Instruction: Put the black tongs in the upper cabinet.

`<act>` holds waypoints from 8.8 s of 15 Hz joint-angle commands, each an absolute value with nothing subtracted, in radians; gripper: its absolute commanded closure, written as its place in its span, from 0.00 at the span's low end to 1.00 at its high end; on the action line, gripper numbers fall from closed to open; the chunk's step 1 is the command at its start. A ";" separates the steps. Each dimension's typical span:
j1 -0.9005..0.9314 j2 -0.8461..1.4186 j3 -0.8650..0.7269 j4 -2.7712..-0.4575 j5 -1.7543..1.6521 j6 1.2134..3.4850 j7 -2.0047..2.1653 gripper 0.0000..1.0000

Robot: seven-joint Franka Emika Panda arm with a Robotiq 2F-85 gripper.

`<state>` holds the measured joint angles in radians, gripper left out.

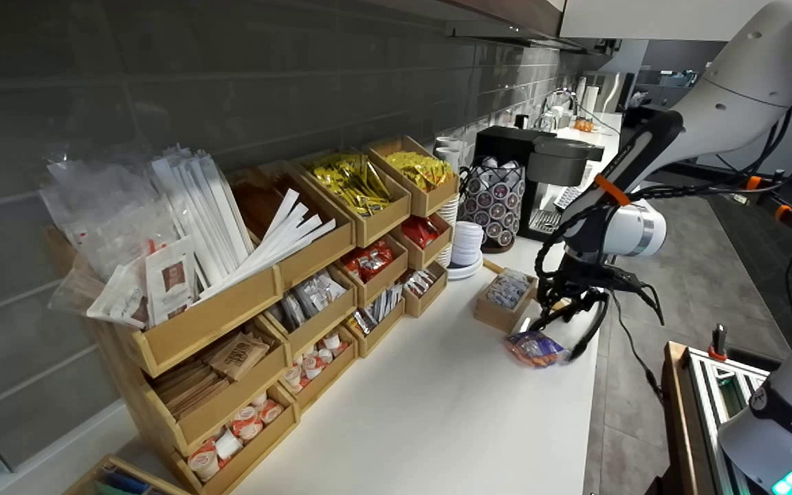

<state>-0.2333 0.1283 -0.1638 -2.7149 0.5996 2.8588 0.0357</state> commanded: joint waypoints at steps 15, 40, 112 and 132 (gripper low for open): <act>-0.207 0.095 -0.195 -2.743 0.475 2.914 0.185 0.96; -0.243 -0.504 -0.137 -2.763 -0.173 2.178 0.188 0.96; -0.039 -0.613 -0.196 -1.794 0.144 1.867 -0.133 0.86; -0.010 -0.244 -0.273 -1.295 0.141 1.774 -0.600 0.96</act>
<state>-0.0149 -0.3191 -0.2456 -1.4106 0.1336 1.8283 -0.5237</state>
